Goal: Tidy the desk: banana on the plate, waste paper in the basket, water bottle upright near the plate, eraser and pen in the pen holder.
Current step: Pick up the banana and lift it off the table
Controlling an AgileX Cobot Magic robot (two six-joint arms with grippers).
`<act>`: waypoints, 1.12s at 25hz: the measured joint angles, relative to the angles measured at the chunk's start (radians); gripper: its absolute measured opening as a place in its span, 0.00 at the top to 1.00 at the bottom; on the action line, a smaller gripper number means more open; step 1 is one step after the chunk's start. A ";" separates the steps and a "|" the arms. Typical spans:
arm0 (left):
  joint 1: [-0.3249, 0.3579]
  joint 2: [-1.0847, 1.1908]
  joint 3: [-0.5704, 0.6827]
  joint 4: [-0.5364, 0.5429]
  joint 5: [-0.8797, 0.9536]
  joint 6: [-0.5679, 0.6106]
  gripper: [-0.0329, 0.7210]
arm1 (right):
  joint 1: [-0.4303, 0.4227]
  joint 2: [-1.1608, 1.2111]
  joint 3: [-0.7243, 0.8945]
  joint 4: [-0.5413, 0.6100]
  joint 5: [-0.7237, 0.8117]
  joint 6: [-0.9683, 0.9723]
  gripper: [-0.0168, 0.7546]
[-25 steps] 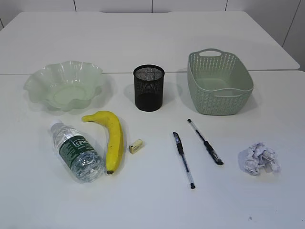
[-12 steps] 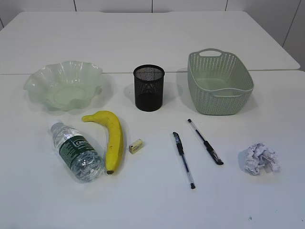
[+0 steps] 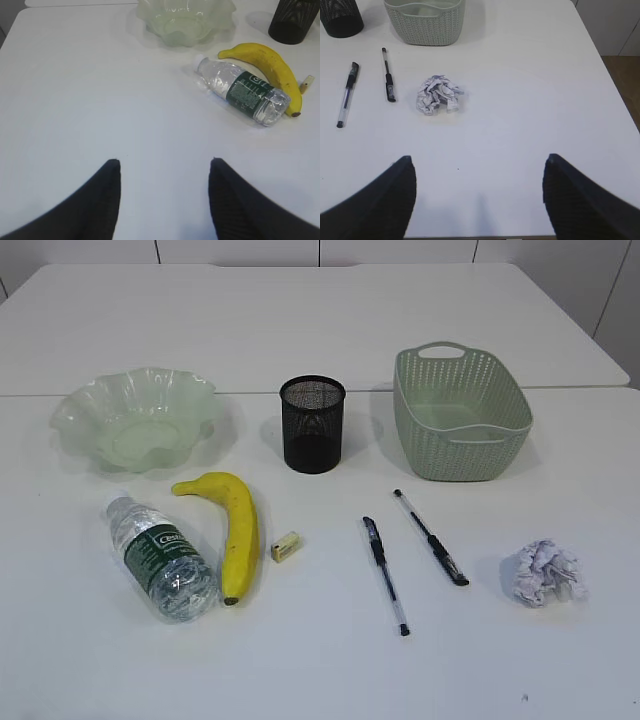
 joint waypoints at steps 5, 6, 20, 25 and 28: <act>0.000 0.000 0.000 -0.001 0.000 0.000 0.43 | 0.000 0.000 0.000 0.000 0.000 0.000 0.22; 0.000 0.000 0.000 -0.001 0.000 0.000 0.43 | 0.000 0.000 0.000 0.000 0.000 0.000 0.22; 0.000 0.000 0.000 -0.001 0.000 0.000 0.43 | 0.000 0.000 0.000 0.022 0.000 0.000 0.22; 0.000 0.000 0.000 -0.001 0.000 0.000 0.43 | 0.000 0.000 0.000 0.029 0.000 0.002 0.22; 0.000 0.009 0.000 -0.004 -0.008 0.000 0.43 | 0.000 0.000 0.000 0.029 0.000 0.010 0.22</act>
